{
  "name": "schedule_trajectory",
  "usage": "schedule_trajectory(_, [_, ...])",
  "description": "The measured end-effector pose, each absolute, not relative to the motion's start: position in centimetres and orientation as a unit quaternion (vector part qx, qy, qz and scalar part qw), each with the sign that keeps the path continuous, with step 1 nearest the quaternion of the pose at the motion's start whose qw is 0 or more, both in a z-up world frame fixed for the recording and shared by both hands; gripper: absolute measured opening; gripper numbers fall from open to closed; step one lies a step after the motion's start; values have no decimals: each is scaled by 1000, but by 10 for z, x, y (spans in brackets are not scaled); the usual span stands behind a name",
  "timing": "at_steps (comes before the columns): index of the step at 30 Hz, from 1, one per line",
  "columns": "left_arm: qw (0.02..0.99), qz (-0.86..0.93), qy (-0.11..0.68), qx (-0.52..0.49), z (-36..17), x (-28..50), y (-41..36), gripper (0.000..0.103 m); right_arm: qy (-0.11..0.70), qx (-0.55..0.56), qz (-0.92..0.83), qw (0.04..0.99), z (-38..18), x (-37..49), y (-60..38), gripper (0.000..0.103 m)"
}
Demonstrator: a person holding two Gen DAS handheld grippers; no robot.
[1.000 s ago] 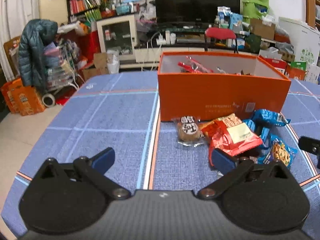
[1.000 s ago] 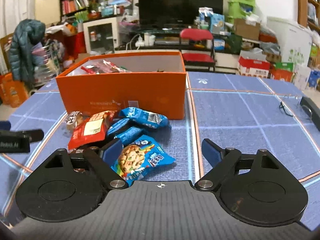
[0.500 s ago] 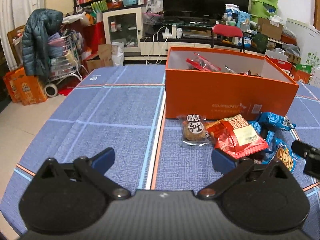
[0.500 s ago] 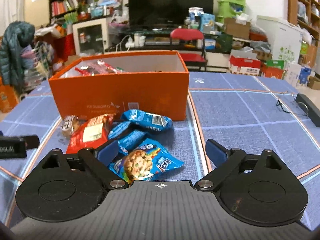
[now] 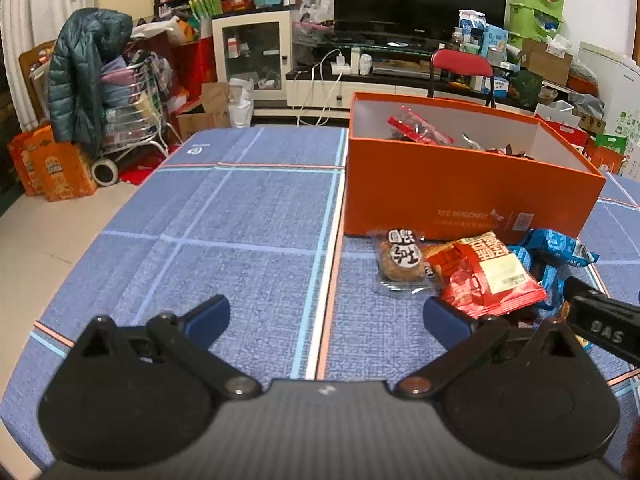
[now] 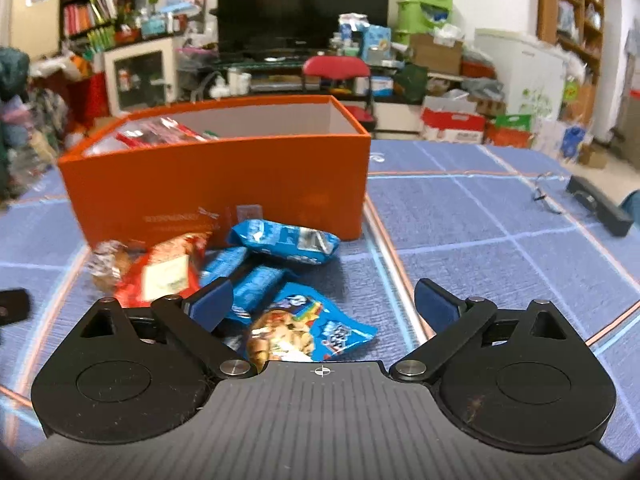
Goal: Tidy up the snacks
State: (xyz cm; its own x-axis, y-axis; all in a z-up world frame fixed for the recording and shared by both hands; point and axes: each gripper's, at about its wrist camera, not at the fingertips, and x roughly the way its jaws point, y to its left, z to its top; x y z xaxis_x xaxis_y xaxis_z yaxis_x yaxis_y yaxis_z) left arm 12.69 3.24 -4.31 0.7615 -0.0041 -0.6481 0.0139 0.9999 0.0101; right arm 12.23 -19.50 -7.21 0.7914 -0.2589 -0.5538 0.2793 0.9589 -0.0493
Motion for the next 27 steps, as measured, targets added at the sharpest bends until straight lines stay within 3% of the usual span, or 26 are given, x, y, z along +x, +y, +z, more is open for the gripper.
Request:
schedule_trajectory(4, [937, -7, 350, 10, -46, 127, 33, 102, 338, 24, -124, 933, -89, 136, -200, 92])
schedule_trajectory(10, [935, -7, 355, 1, -46, 129, 37, 102, 346, 2, -154, 925, -84, 118, -232, 93])
schedule_trajectory(14, [934, -38, 355, 6, -47, 126, 29, 102, 312, 47, -107, 943, -58, 100, -261, 93])
schedule_trajectory(18, [934, -110, 336, 58, -51, 116, 5, 102, 265, 3, -102, 959, -34, 86, -272, 95])
schedule_trajectory(22, [925, -165, 324, 108, -59, 111, -20, 102, 276, 26, -80, 957, -41, 77, -290, 95])
schedule_trajectory(27, [911, -208, 348, 79, -72, 115, -32, 102, 296, 51, -26, 953, -57, 80, -299, 95])
